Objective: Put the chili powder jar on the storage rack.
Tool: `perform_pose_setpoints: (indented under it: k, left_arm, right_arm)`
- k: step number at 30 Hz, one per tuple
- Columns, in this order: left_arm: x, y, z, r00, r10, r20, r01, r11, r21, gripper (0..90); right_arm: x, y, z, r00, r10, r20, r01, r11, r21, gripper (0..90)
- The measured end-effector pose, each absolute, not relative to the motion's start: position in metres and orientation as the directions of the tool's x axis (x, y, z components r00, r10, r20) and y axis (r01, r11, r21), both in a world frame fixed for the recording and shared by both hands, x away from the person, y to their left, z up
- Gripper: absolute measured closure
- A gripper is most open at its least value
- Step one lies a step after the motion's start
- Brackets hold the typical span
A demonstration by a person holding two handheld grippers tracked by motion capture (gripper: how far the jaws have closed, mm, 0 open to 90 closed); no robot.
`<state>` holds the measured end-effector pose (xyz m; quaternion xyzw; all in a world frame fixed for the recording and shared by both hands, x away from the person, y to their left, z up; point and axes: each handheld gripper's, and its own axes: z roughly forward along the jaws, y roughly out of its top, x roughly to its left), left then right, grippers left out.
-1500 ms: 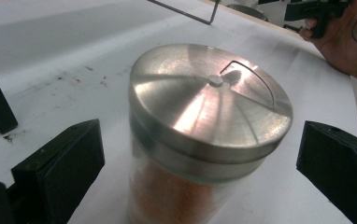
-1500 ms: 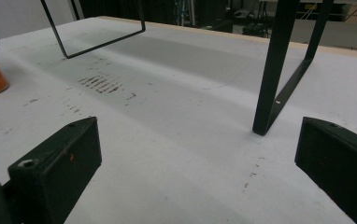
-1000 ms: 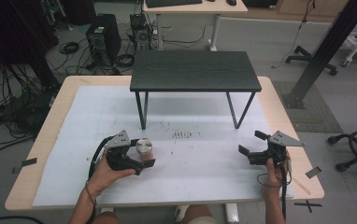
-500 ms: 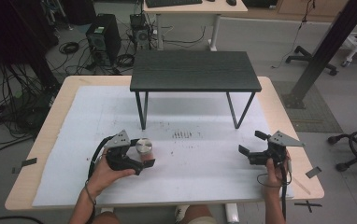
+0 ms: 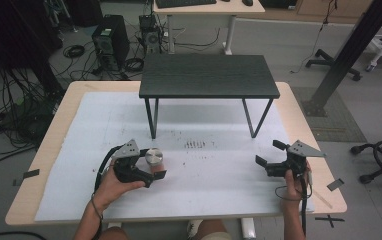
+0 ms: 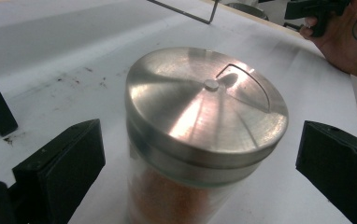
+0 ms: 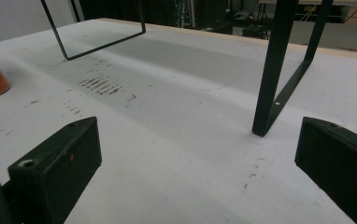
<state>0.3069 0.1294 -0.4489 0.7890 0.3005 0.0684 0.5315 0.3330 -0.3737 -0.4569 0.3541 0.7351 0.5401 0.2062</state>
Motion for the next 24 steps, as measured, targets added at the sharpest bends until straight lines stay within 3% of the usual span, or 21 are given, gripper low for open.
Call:
perform_pose_setpoints:
  k: [24]
  left_arm:
    - [0.3077, 0.1287, -0.4480, 0.812, 0.546, -0.205, 0.398, -0.261, 0.879, 1.8]
  right_arm:
    - [0.3332, -0.3735, -0.4570, -0.665, 0.743, 0.080, 0.299, 0.167, 0.940, 0.2]
